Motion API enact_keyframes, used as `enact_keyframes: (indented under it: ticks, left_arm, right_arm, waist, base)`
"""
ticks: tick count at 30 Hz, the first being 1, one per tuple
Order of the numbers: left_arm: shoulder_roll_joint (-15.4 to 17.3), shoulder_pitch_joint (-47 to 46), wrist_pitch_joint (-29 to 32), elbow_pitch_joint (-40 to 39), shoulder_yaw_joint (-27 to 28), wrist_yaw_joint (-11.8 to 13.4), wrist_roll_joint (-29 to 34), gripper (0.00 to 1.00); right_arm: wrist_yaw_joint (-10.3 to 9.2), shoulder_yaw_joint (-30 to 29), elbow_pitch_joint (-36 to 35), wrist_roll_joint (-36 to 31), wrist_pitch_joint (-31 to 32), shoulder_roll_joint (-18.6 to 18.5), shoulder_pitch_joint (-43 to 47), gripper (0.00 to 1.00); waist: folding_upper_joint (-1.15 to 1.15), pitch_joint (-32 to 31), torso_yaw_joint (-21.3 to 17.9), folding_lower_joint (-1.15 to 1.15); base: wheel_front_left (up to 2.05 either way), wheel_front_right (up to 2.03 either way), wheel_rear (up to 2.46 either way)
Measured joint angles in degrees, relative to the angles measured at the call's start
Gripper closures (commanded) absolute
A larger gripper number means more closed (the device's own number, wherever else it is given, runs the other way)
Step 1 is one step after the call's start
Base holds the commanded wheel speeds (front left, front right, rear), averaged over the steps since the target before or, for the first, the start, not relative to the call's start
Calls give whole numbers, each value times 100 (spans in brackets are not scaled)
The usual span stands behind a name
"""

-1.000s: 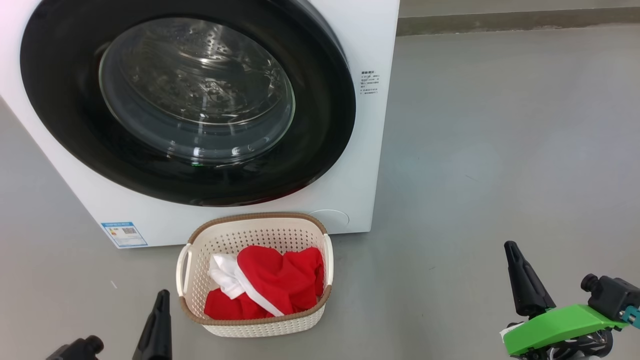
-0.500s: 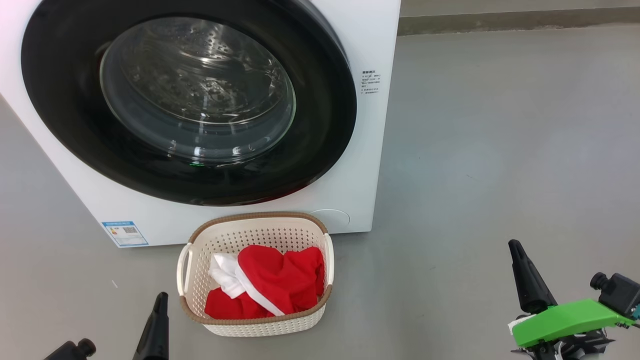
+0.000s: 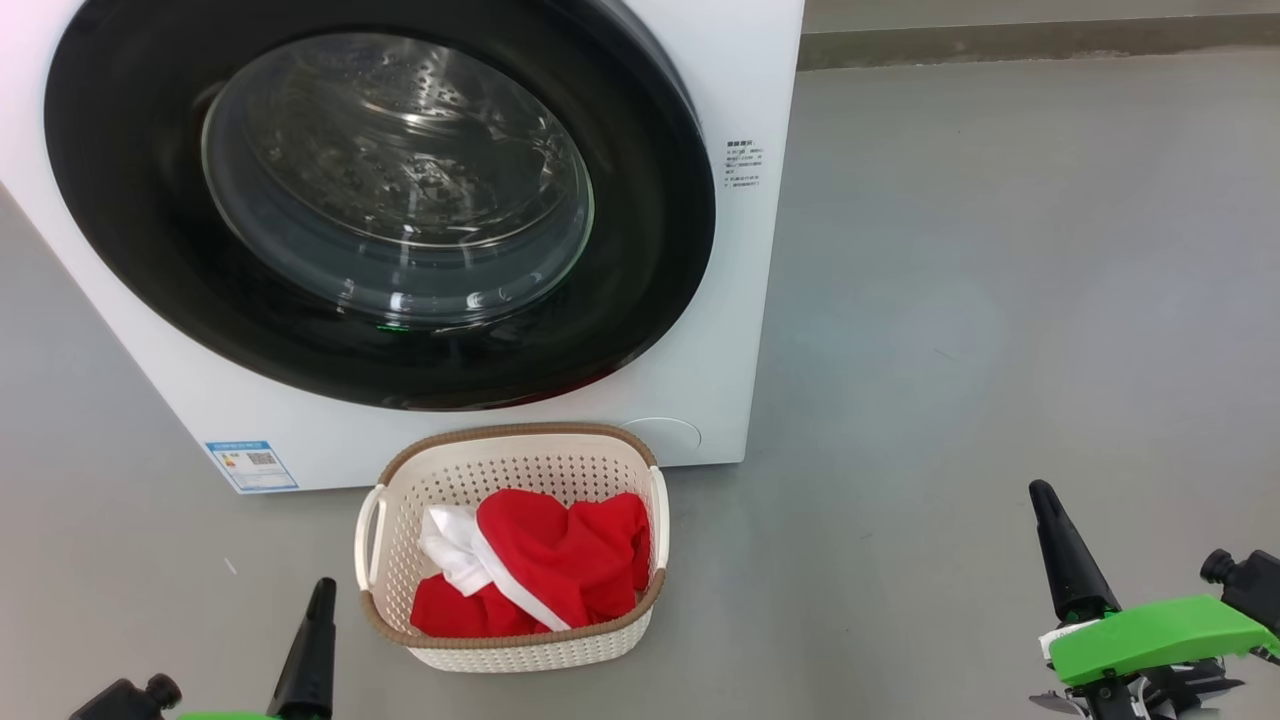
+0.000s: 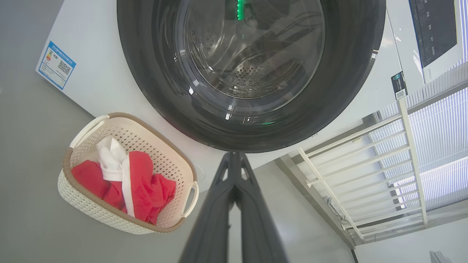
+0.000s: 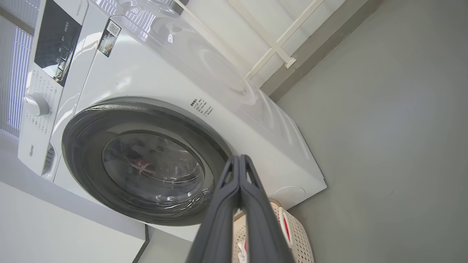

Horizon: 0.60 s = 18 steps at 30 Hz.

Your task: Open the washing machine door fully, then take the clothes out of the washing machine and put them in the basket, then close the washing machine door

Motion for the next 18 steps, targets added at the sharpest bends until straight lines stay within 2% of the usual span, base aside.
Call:
enact_keyframes:
  ticks: [18]
  left_arm:
    - [0, -130, 269, 111, 87, -93, -1133, 100]
  right_arm:
    - [-16, -82, 54, 1170, 291, -4, -57, 100]
  waist:
    - [0, 7, 17, 0]
  base:
    - [0, 0, 0]
